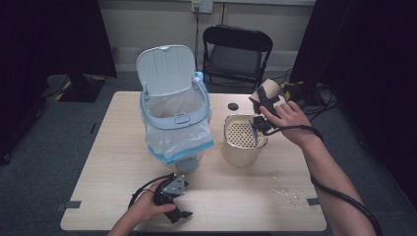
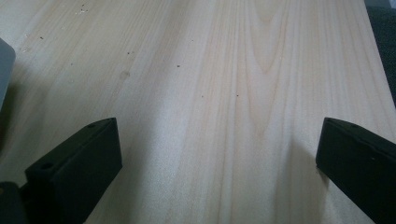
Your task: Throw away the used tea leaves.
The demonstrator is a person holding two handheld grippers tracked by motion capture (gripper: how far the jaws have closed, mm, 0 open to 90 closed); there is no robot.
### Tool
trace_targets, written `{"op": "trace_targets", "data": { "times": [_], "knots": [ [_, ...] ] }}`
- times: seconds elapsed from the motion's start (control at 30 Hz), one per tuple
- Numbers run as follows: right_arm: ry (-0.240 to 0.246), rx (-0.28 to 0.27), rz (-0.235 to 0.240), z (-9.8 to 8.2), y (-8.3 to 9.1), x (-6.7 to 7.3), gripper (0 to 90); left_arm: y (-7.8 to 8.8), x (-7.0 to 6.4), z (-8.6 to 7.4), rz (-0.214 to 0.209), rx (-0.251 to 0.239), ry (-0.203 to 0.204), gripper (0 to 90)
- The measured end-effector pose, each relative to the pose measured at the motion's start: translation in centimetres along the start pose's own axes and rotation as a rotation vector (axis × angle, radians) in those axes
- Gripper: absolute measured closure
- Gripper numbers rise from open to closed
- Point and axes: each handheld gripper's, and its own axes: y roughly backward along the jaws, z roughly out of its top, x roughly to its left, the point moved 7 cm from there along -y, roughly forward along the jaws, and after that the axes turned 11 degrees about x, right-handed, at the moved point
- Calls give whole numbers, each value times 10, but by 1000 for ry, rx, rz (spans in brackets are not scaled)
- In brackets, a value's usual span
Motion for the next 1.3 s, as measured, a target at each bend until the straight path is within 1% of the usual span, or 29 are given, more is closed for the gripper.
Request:
{"op": "trace_targets", "data": {
  "times": [0.17,0.2,0.23,0.27,0.3,0.33,0.37,0.4,0.43,0.5,0.53,0.6,0.63,0.7,0.73,0.77,0.8,0.83,0.87,0.9,0.93,0.97,1.03,1.07,1.1,1.13,1.17,1.23,1.3],
  "knots": [
    [-21,0,-18,-2,-1,-7,282,0,0,0,0,0,0,0],
    [-21,-2,-12,-3,-1,-7,280,0,0,0,0,0,0,0],
    [-72,-17,31,-2,-2,-6,280,0,0,0,-1,-1,1,0],
    [-116,-19,62,-3,-2,-5,279,0,0,0,0,0,-1,0],
    [-177,-14,97,-4,-3,-5,277,0,0,0,-2,1,0,0],
    [-281,-30,171,-5,-4,-3,278,0,0,0,-2,1,0,0],
    [-345,-40,220,-6,-5,-3,278,0,0,0,-3,1,0,0],
    [-401,-43,252,-8,-6,-4,278,0,0,0,0,-1,0,0],
    [-492,-53,325,-9,-7,-3,279,0,0,0,0,0,0,0],
    [-607,-79,406,-11,-11,-5,281,0,0,0,0,0,0,0],
    [-677,-92,466,-10,-11,-5,282,0,0,0,0,0,0,0],
    [-777,-117,533,-10,-12,-8,283,0,0,0,-2,2,0,0],
    [-827,-132,575,-10,-12,-9,283,0,0,0,-3,2,0,0],
    [-913,-162,632,-8,-12,-12,283,0,0,0,-3,1,0,0],
    [-965,-177,680,-6,-12,-13,282,0,0,0,-2,1,0,0],
    [-997,-182,708,-6,-12,-14,282,0,0,0,-1,0,1,0],
    [-1054,-193,751,-4,-11,-16,283,0,0,0,-2,1,0,0],
    [-1094,-201,785,-2,-11,-17,283,0,0,0,0,0,0,0],
    [-1121,-206,802,-1,-10,-18,283,0,0,0,0,0,-1,0],
    [-1159,-222,829,0,-11,-19,283,0,0,0,-3,1,0,0],
    [-1191,-226,860,0,-10,-19,283,0,0,0,0,0,0,0],
    [-1228,-237,883,1,-10,-20,283,0,0,0,0,0,0,0],
    [-1279,-247,917,1,-11,-21,283,0,0,0,-3,2,-2,0],
    [-1317,-262,945,1,-12,-22,283,0,0,0,-3,3,-1,0],
    [-1347,-264,962,1,-12,-23,282,0,0,0,-1,1,-2,0],
    [-1365,-268,974,1,-13,-23,283,0,0,0,-3,3,-2,0],
    [-1394,-279,1001,1,-13,-24,282,0,0,0,-3,2,-1,0],
    [-1428,-282,1035,1,-14,-25,282,0,0,0,0,1,-2,0],
    [-1426,-279,1051,2,-14,-24,282,0,0,0,-1,1,-2,0]
  ]
}}
